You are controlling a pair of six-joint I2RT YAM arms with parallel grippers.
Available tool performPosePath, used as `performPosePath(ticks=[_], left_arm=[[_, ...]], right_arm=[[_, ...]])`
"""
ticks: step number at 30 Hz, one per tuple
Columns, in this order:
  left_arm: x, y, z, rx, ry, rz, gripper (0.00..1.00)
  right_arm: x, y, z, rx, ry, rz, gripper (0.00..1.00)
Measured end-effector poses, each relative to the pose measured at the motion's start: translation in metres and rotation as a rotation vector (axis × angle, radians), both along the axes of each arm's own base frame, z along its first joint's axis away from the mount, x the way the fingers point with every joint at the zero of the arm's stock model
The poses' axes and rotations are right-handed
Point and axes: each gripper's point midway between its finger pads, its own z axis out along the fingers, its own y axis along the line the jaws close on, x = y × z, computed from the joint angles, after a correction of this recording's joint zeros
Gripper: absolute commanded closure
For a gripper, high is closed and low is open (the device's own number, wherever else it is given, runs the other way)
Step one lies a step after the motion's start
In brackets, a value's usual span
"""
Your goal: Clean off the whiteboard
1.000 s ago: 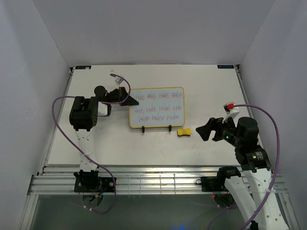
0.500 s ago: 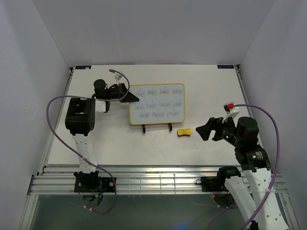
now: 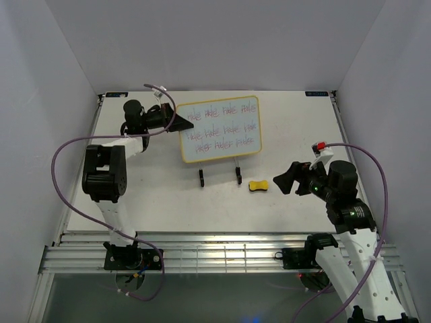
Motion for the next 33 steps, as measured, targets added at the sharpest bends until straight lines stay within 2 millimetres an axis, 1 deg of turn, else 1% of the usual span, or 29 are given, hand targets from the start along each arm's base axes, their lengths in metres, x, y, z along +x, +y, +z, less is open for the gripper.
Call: performPosePath(ticks=[1, 2, 4, 7, 8, 10, 13, 16, 18, 21, 24, 26, 29, 33], left_arm=[[0.000, 0.000, 0.013, -0.002, -0.023, 0.010, 1.00], [0.000, 0.000, 0.023, -0.004, -0.041, 0.017, 1.00], [-0.005, 0.000, 0.049, -0.007, -0.085, 0.036, 1.00], [-0.016, 0.001, 0.086, -0.012, -0.141, 0.075, 1.00], [-0.020, 0.002, 0.097, -0.013, -0.152, 0.099, 1.00], [-0.029, 0.005, 0.118, -0.013, -0.163, 0.160, 1.00], [-0.045, 0.012, 0.142, -0.013, -0.160, 0.259, 1.00], [-0.064, 0.019, 0.158, -0.009, -0.154, 0.328, 1.00], [-0.077, 0.023, 0.166, -0.006, -0.141, 0.364, 1.00], [-0.091, 0.030, 0.176, 0.003, -0.110, 0.424, 1.00], [-0.099, 0.037, 0.177, 0.026, -0.054, 0.490, 1.00], [-0.101, 0.042, 0.173, 0.045, -0.011, 0.528, 1.00], [-0.102, 0.047, 0.164, 0.075, 0.044, 0.572, 1.00], [-0.103, 0.054, 0.150, 0.119, 0.094, 0.611, 1.00]], right_arm=[[0.003, -0.001, -0.002, 0.002, 0.008, -0.011, 0.10], [0.005, -0.001, -0.005, 0.005, 0.019, -0.019, 0.10], [0.010, 0.001, -0.011, 0.027, 0.052, -0.037, 0.10], [0.019, 0.004, -0.018, 0.063, 0.096, -0.059, 0.10], [0.022, 0.005, -0.020, 0.072, 0.106, -0.063, 0.08], [0.030, 0.009, -0.023, 0.093, 0.109, -0.060, 0.08], [0.039, 0.019, -0.027, 0.109, 0.129, -0.014, 0.10], [0.045, 0.028, -0.039, 0.082, 0.171, 0.066, 0.10], [0.053, 0.033, -0.054, 0.032, 0.220, 0.123, 0.10], [0.063, 0.039, -0.074, -0.072, 0.264, 0.175, 0.10], [0.061, 0.053, -0.095, -0.237, 0.263, 0.267, 0.10], [0.056, 0.065, -0.105, -0.338, 0.232, 0.359, 0.10], [0.051, 0.076, -0.117, -0.461, 0.169, 0.484, 0.10], [0.055, 0.073, -0.134, -0.587, 0.134, 0.586, 0.10]])
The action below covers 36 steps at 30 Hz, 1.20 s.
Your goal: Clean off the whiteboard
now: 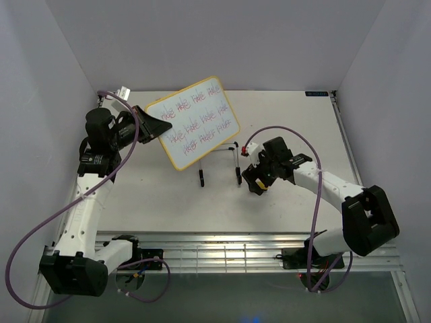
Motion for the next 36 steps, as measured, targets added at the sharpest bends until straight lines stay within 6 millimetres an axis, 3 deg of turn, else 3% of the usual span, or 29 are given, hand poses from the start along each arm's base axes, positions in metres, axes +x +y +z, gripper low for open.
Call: performPosePath(ticks=[7, 9, 13, 27, 36], left_arm=[[-0.011, 0.004, -0.011, 0.043, 0.024, 0.006, 1.00], [-0.014, 0.005, -0.013, 0.058, 0.024, 0.003, 1.00], [-0.019, 0.007, -0.017, 0.092, 0.020, 0.000, 1.00], [-0.022, 0.020, -0.029, 0.188, 0.034, 0.056, 1.00], [-0.024, 0.021, -0.030, 0.202, 0.030, 0.051, 1.00]], right_arm=[[0.006, -0.008, -0.010, -0.095, -0.070, 0.159, 0.07], [0.008, -0.008, -0.009, -0.107, -0.092, 0.192, 0.00], [0.012, -0.008, -0.010, -0.125, -0.124, 0.240, 0.18], [0.014, -0.010, -0.035, -0.178, -0.080, 0.303, 0.31], [0.013, -0.012, -0.048, -0.200, -0.051, 0.311, 0.46]])
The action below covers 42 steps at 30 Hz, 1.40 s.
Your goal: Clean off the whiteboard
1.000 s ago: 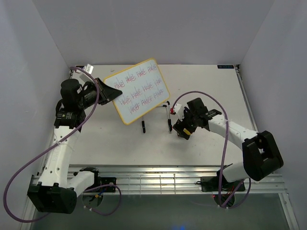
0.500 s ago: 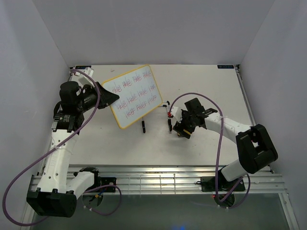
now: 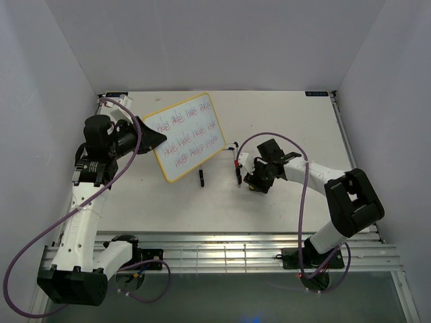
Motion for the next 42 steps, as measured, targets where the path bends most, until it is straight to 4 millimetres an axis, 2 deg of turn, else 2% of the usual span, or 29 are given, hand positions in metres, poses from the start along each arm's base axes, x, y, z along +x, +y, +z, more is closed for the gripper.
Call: performPosePath(ticks=[1, 7, 14, 17, 19, 23, 27, 33, 35, 37, 42], left_arm=[[0.000, 0.000, 0.000, 0.002, 0.000, -0.001, 1.00], [-0.002, 0.000, -0.001, 0.005, 0.002, -0.001, 1.00], [-0.003, 0.001, 0.001, 0.010, -0.008, -0.003, 1.00], [-0.003, 0.001, 0.001, 0.012, -0.010, -0.004, 1.00], [-0.003, 0.001, 0.001, 0.014, -0.012, -0.006, 1.00], [-0.005, -0.003, 0.002, 0.011, -0.019, -0.029, 1.00], [-0.009, -0.010, -0.001, -0.003, -0.029, -0.077, 1.00], [-0.019, -0.024, -0.024, -0.031, 0.007, -0.169, 1.00], [-0.024, -0.031, -0.034, -0.039, 0.027, -0.205, 1.00], [-0.030, -0.037, -0.042, -0.045, 0.046, -0.239, 1.00], [-0.046, -0.053, -0.067, -0.066, 0.084, -0.330, 1.00]], right_arm=[[0.001, 0.000, 0.000, 0.001, -0.002, 0.000, 0.51], [0.003, 0.001, 0.001, 0.004, -0.012, -0.003, 0.62], [0.003, 0.002, 0.002, 0.013, -0.005, -0.025, 0.67], [0.003, 0.001, 0.009, 0.033, -0.011, -0.059, 0.68], [0.005, 0.002, 0.021, 0.056, -0.033, -0.079, 0.69], [0.011, 0.000, 0.057, 0.112, -0.122, -0.135, 0.71], [0.016, -0.011, 0.090, 0.134, -0.224, -0.222, 0.71], [0.013, -0.025, 0.140, 0.215, -0.341, -0.342, 0.77], [0.011, -0.025, 0.158, 0.264, -0.365, -0.372, 0.82], [0.009, -0.023, 0.175, 0.317, -0.381, -0.398, 0.92], [-0.003, -0.002, 0.200, 0.482, -0.323, -0.401, 0.92]])
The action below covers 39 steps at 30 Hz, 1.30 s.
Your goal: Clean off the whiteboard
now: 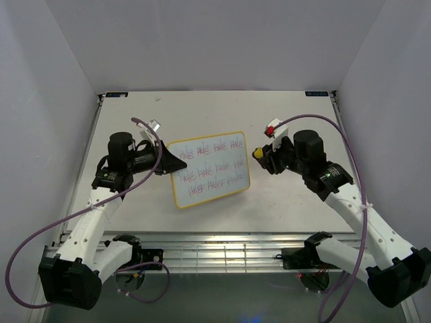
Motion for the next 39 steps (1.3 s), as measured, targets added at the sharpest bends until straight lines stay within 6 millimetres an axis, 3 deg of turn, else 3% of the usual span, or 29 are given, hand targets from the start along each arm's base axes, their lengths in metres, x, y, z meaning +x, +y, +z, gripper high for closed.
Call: performPosePath(ticks=[9, 15, 19, 25, 39], left_arm=[[-0.017, -0.013, -0.040, -0.008, 0.058, -0.061, 1.00], [-0.020, -0.021, -0.042, -0.022, 0.022, -0.102, 1.00], [-0.025, -0.026, -0.043, -0.034, 0.010, -0.137, 1.00], [-0.026, -0.029, -0.044, -0.041, 0.002, -0.159, 1.00], [-0.021, -0.027, -0.057, -0.028, 0.017, -0.133, 1.00]], right_arm=[[-0.023, 0.065, 0.040, 0.331, 0.053, 0.126, 0.92], [-0.056, 0.139, 0.034, 0.378, 0.073, 0.255, 0.92], [-0.065, 0.171, 0.022, 0.354, 0.058, 0.269, 0.92], [-0.054, 0.201, 0.007, 0.273, 0.020, 0.218, 0.92], [-0.041, 0.235, 0.015, 0.173, -0.105, 0.137, 0.92]])
